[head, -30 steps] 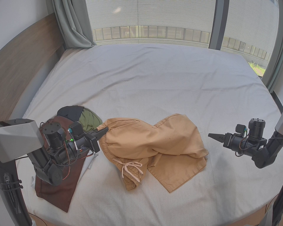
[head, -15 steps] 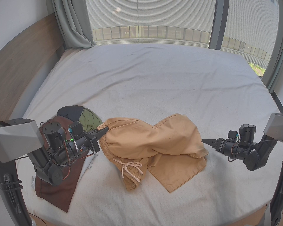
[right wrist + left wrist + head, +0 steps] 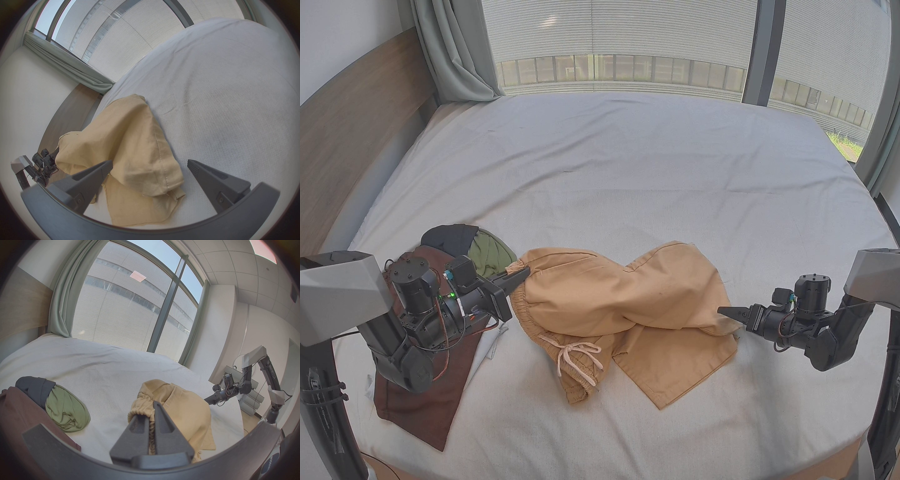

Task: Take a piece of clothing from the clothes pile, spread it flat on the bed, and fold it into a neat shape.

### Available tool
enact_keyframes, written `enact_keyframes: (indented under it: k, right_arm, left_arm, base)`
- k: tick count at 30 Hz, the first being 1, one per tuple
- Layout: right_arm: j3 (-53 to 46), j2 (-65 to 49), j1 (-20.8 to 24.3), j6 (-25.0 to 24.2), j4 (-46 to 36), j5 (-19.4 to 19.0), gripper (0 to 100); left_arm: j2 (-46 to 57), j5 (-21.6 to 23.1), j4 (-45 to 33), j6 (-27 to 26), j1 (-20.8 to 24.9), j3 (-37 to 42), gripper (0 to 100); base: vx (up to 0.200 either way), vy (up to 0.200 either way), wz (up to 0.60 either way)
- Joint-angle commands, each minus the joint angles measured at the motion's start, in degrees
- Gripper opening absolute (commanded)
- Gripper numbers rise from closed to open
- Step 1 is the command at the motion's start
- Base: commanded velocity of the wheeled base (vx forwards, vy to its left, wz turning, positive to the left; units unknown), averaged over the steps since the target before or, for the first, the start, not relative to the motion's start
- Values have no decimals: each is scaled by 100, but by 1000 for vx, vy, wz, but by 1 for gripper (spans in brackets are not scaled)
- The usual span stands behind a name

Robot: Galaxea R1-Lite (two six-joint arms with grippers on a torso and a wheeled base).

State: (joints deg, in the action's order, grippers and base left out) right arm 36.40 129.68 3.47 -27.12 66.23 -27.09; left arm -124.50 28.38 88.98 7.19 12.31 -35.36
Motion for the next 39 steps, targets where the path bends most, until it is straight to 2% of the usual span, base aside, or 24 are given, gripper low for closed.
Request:
enact_keyframes:
  k: [1,5,6,14,19,24,27,28,32,39]
  right_arm:
    - [7,83,66,-3,4,-7,100]
    - [-1,136,101,-3,21,2,100]
    - [7,154,101,-3,21,2,0]
    - [-45,66,118,41,74,72,0]
    - [-327,-101,250,84,575,177,0]
    - [-661,-505,540,128,645,177,0]
    - [-819,-637,637,287,619,177,0]
    - [-1047,-699,725,550,593,169,0]
    - [-1443,-699,936,999,584,160,0]
    - [-1961,-690,1191,1359,250,160,0]
  left_arm:
    - [5,1,5,1,-1,-6,0]
    - [5,1,5,1,-1,-6,0]
    - [-4,1,5,1,-10,-6,0]
    - [-57,10,5,63,-62,-67,0]
    - [-30,1,5,283,-177,-225,0]
    - [-57,1,5,291,-317,-348,0]
    - [-57,1,5,300,-344,-375,0]
    - [-57,10,5,318,-387,-375,0]
    - [-57,18,5,327,-405,-410,0]
    - [-127,71,5,318,-493,-410,0]
  base:
    - [0,0,0]
    - [0,0,0]
    - [0,0,0]
    - [0,0,0]
    - [0,0,0]
    - [0,0,0]
    - [0,0,0]
    - [0,0,0]
    - [0,0,0]
    - [0,0,0]
